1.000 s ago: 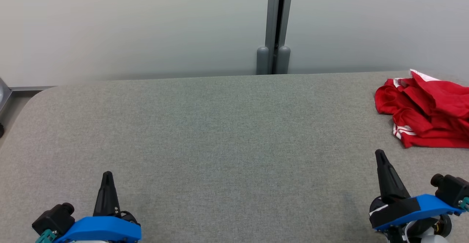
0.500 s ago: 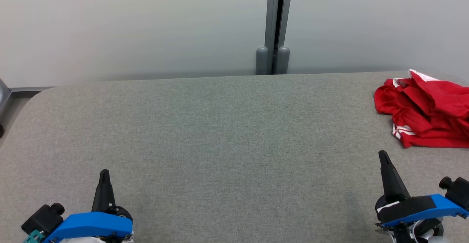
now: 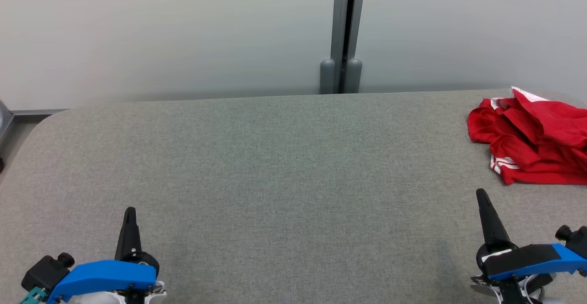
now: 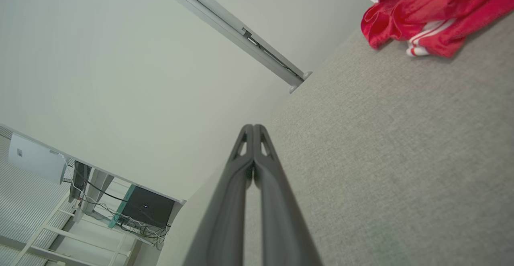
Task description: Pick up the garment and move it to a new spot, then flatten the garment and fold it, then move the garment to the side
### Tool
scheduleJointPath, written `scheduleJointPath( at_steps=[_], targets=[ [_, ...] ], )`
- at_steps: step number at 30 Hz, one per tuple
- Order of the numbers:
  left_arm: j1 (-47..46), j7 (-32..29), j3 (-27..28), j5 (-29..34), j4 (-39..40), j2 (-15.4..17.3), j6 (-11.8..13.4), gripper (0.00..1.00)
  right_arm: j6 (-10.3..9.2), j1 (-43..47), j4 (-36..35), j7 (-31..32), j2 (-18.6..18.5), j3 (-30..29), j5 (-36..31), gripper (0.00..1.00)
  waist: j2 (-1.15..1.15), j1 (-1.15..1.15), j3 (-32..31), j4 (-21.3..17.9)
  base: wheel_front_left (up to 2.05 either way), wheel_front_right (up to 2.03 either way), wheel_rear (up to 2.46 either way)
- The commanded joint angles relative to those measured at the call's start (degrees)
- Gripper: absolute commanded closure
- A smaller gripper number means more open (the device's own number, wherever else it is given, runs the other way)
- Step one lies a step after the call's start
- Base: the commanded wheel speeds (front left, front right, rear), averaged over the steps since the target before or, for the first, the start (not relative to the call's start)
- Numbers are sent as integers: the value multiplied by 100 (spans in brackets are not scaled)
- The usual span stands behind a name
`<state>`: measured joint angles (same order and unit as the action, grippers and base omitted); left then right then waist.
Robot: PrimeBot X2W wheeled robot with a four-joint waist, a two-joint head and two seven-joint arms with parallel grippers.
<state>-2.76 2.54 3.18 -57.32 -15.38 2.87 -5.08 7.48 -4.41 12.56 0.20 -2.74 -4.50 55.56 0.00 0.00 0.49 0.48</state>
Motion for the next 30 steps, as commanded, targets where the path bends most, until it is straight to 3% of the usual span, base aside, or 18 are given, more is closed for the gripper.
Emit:
scheduleJointPath(
  at_steps=[1, 30],
  targets=[
    [-158, -33, 47, -133, 73, 4, -29, 100, 2, -133, -33, 25, -19, -29, 144, 100, 0, 0, 0, -1, 0, 0, 0],
    [-269, -463, 194, -1778, 109, 2, -144, 100, 2, -176, 51, 326, -21, -118, 1868, 100, 0, 0, -13, -20, 0, 0, 0]
  ],
)
